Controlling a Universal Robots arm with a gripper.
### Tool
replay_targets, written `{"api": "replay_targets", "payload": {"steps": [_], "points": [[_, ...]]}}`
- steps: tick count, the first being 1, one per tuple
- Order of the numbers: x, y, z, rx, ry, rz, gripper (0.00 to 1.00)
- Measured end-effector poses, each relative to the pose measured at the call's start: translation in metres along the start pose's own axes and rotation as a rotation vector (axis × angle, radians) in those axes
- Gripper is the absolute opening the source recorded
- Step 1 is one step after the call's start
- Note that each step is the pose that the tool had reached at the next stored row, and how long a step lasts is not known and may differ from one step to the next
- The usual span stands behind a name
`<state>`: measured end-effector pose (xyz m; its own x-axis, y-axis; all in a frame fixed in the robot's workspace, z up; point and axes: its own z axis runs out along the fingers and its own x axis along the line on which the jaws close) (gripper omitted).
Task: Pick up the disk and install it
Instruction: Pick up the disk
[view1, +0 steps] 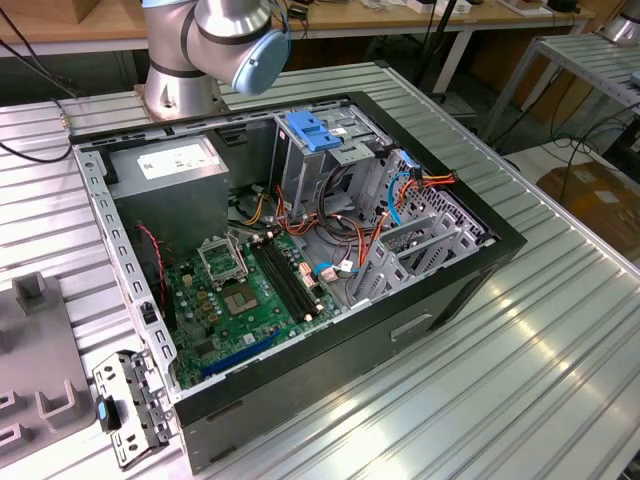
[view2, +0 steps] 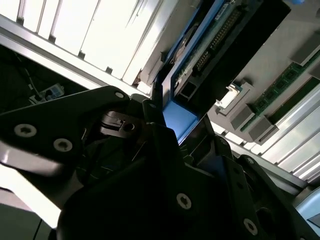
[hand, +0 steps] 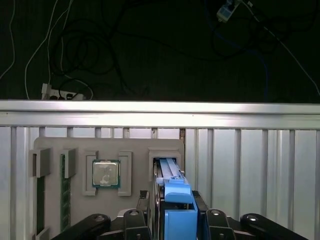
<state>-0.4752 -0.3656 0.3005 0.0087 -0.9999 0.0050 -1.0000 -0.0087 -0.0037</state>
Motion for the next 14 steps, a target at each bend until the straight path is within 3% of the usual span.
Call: {"api": "replay_targets", "payload": {"steps": [14], "points": [[0.0,-0.0002,0.0013,0.0,0.0002,0.032,0.45]]}}
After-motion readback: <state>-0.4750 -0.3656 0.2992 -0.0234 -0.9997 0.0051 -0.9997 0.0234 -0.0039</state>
